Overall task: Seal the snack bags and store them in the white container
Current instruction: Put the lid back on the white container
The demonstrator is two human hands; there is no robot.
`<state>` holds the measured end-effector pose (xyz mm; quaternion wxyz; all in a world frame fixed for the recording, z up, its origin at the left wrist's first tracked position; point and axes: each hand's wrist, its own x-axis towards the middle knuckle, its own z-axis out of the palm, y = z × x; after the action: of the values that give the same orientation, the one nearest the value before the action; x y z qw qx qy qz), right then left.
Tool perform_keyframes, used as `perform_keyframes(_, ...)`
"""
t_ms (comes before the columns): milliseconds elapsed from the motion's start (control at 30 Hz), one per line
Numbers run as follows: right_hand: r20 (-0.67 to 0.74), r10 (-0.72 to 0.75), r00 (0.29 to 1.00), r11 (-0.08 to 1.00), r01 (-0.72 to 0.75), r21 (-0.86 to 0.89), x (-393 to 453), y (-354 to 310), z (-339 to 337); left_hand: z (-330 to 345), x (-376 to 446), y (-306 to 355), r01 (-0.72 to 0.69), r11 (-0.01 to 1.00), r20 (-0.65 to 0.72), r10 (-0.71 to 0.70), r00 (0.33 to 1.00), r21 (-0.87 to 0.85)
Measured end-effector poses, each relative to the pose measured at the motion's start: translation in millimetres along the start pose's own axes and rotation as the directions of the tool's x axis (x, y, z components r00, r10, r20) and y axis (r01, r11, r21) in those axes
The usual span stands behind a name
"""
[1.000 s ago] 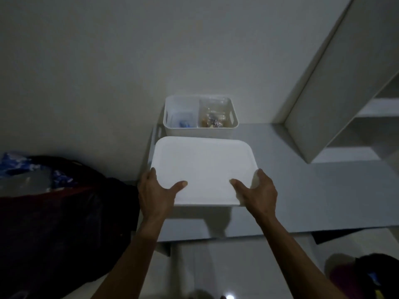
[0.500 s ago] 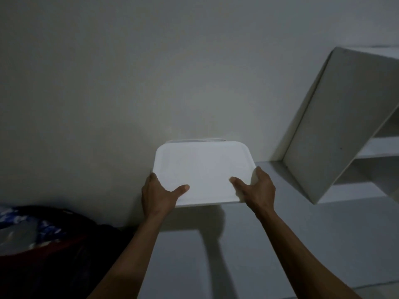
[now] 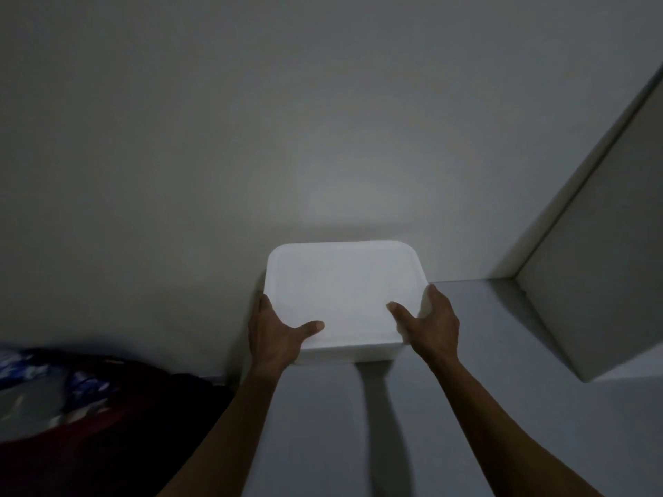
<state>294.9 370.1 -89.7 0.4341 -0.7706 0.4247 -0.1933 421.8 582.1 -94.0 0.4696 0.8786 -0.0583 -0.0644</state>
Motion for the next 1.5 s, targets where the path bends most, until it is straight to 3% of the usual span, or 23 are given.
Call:
perform_keyframes(467,0.017,0.017,1.000,1.000,-0.017,0.008,45.4,16.1,25.0,29.7,39.9,-8.5,0.039,0.997,-0.023,-0.038,0.999,0.062)
perform_keyframes(867,0.036,-0.005,0.999,1.000,0.005,-0.011,57.1,23.3,27.9,46.3,36.7,-26.7,-0.134,0.956,-0.112,0.168,0.979,0.262)
perform_keyframes(1100,0.052,-0.012,0.999,1.000,0.013,-0.011,60.0,28.2,30.7,49.8,37.1,-27.2,-0.076,0.934,-0.097,0.117,0.988,0.350)
perform_keyframes(1367,0.147,-0.080,0.986,0.991,0.095,-0.093,58.5,30.8,21.0,45.3,32.3,-22.8,-0.116,0.841,-0.092,0.192,0.977,0.529)
perform_keyframes(1500,0.130,-0.094,0.987,0.987,0.109,-0.114,48.5,32.1,10.6,44.1,11.6,-2.9,-0.061,0.867,-0.033,0.089,0.995,0.495)
